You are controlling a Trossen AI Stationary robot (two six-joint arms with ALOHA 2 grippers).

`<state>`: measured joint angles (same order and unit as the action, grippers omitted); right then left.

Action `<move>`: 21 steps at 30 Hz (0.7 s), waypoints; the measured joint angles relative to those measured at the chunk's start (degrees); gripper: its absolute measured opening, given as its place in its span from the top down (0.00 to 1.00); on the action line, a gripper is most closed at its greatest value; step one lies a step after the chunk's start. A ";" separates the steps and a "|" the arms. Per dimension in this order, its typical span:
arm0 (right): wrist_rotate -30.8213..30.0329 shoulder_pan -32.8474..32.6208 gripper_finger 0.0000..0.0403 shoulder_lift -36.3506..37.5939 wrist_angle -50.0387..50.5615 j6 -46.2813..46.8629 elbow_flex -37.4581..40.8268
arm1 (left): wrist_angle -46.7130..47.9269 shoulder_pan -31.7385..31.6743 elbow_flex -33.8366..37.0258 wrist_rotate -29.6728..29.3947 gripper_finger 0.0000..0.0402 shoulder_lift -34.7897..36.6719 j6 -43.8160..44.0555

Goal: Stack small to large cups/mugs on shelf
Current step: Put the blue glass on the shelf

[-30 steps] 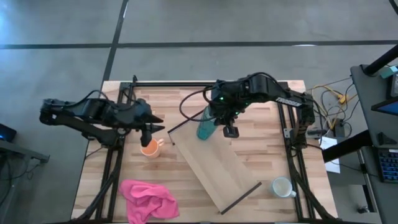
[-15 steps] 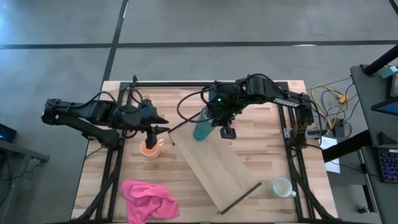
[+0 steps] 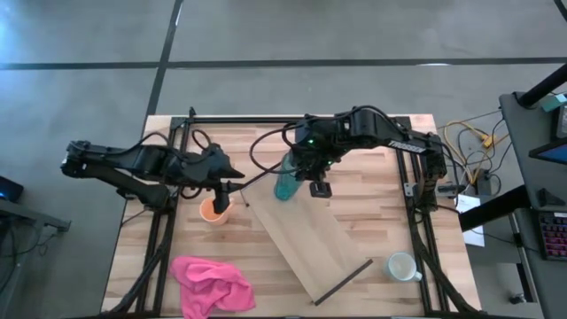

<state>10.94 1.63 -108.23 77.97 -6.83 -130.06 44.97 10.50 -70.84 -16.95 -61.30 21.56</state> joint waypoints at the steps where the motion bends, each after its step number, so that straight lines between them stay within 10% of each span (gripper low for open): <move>1: 0.02 0.00 0.88 -0.10 -0.41 0.24 0.29 | -0.14 0.00 -0.01 -0.02 0.69 -0.32 0.00; 21: -0.02 -2.27 0.88 -3.97 -3.18 0.79 0.03 | -0.48 0.04 -0.01 0.00 0.69 -0.57 -2.11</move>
<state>10.92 -0.64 -112.20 74.80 -6.04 -130.04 44.49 10.55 -70.85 -16.95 -61.87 19.45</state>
